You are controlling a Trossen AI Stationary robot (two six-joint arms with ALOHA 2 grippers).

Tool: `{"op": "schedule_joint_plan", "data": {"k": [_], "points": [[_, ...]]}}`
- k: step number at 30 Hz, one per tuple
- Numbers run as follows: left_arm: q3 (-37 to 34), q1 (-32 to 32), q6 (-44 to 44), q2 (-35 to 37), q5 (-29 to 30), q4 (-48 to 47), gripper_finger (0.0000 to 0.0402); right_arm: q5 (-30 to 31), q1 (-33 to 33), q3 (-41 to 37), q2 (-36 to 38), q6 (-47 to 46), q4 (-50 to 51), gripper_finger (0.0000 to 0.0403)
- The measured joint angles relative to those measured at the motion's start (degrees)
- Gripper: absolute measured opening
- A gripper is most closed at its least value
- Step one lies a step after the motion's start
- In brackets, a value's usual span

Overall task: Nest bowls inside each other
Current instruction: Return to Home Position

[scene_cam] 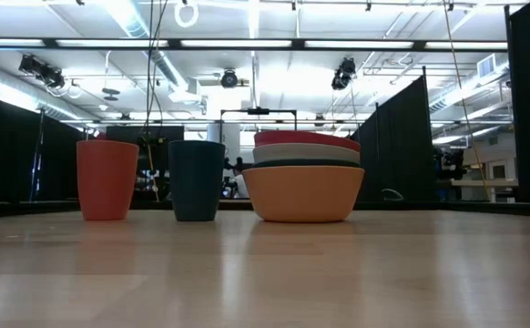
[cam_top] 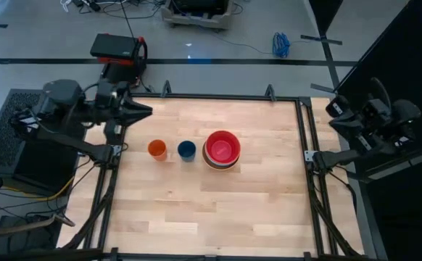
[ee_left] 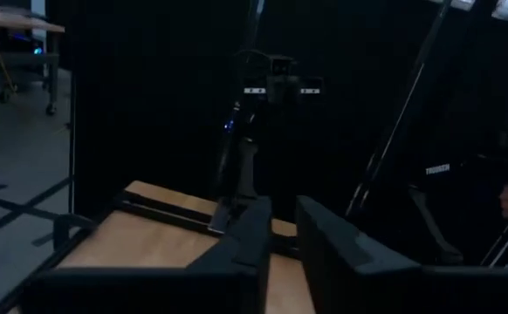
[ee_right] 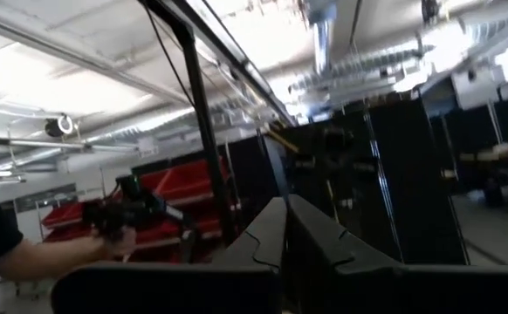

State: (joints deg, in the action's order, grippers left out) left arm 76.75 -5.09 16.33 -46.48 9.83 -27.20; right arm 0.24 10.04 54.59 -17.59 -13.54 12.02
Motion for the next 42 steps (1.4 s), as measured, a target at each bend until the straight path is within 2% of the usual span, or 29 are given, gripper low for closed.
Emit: {"op": "schedule_joint_plan", "data": {"k": [15,21,27,42], "points": [[-23.9,-0.3,0.4,17.5,2.6,15.4,0.0001,2.1,0.0,-5.7,6.4,-1.0,-3.4,0.0],[-36.9,-0.3,3.3,25.8,2.7,26.3,0.0,2.1,0.0,-16.7,10.9,-2.6,-15.6,0.0],[-42.0,-0.3,3.8,29.2,2.2,29.2,0.0,1.3,0.0,-27.7,14.7,-5.2,-26.3,0.0],[-52.6,-0.3,-1.9,29.7,-1.5,31.5,0.0,0.0,0.0,-36.1,16.5,-1.9,-15.5,0.0]]}}
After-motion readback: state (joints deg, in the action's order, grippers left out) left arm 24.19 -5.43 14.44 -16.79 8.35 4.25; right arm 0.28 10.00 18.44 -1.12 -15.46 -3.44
